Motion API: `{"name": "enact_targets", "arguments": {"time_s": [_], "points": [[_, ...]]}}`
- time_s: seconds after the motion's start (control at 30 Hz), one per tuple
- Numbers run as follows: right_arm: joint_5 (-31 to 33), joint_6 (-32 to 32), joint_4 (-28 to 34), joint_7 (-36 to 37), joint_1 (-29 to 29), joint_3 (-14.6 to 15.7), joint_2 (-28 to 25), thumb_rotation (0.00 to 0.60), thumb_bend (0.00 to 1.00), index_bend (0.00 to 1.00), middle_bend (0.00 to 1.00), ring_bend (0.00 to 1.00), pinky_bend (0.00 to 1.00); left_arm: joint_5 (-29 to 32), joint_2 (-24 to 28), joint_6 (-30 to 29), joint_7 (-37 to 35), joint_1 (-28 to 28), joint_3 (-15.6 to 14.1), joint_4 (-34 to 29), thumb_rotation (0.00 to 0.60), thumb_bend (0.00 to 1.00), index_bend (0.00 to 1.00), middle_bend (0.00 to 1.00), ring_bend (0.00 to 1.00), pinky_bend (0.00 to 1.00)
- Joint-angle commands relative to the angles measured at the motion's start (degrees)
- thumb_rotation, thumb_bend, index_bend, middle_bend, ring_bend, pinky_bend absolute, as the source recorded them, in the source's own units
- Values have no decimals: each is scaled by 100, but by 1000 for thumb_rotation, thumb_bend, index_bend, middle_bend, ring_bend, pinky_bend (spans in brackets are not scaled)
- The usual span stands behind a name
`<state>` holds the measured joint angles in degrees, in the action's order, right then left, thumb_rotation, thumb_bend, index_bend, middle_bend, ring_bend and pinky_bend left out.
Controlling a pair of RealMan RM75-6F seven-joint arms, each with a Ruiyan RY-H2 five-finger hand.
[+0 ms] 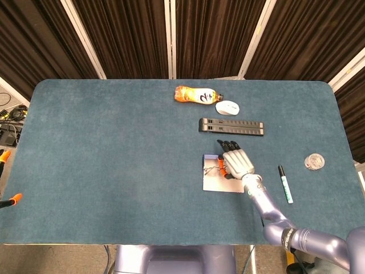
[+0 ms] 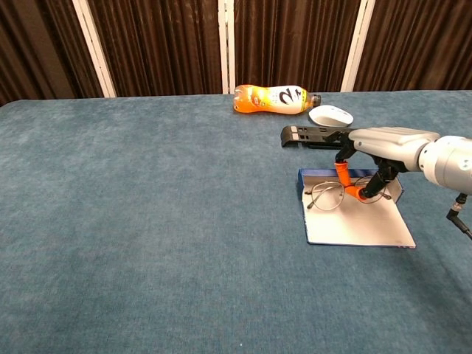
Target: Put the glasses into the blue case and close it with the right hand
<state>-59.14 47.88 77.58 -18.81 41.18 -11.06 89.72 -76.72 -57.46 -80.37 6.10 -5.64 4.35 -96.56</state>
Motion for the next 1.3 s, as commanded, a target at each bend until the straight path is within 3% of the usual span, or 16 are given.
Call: {"name": "enact_targets", "arguments": {"time_s": [0.03, 0.33, 0.4, 0.57, 0.67, 0.73, 0.87, 0.97, 1.3], "points": [[52, -7, -88, -12, 31, 5, 42, 600, 371, 613, 0, 0, 0, 7, -12, 16, 22, -11, -3, 3, 600, 0, 0, 0, 0, 0], [128, 122, -235, -126, 70, 28, 201, 600, 367, 573, 0, 0, 0, 10, -22, 4, 46, -14, -7, -8, 600, 0, 0, 0, 0, 0], [197, 148, -277, -170, 73, 24, 242, 600, 365, 504, 0, 0, 0, 14, -20, 5, 40, -14, -7, -9, 600, 0, 0, 0, 0, 0], [330, 241, -260, -251, 46, 5, 234, 600, 308, 168, 0, 0, 0, 2, -16, -3, 32, -14, -10, -10, 600, 0, 0, 0, 0, 0], [357, 362, -108, -297, -2, 4, 151, 600, 177, 41, 0, 0, 0, -12, -10, -6, 21, -14, -16, -17, 600, 0, 0, 0, 0, 0], [306, 461, 30, -306, -44, 21, 68, 600, 108, 9, 0, 0, 0, -21, -6, -12, 12, -10, -20, -21, 600, 0, 0, 0, 0, 0], [26, 637, 378, -268, -102, 82, -91, 600, 12, 0, 0, 0, 0, -50, 1, -21, 9, -11, -30, -30, 600, 0, 0, 0, 0, 0], [-148, 727, 459, -258, -100, 112, -69, 600, 0, 0, 0, 0, 0, -56, 2, -15, 7, -16, -34, -35, 600, 0, 0, 0, 0, 0], [-261, 601, -317, -330, 146, 99, 590, 600, 0, 0, 0, 0, 0, 96, -29, 79, 27, -58, 9, 42, 600, 0, 0, 0, 0, 0]]}}
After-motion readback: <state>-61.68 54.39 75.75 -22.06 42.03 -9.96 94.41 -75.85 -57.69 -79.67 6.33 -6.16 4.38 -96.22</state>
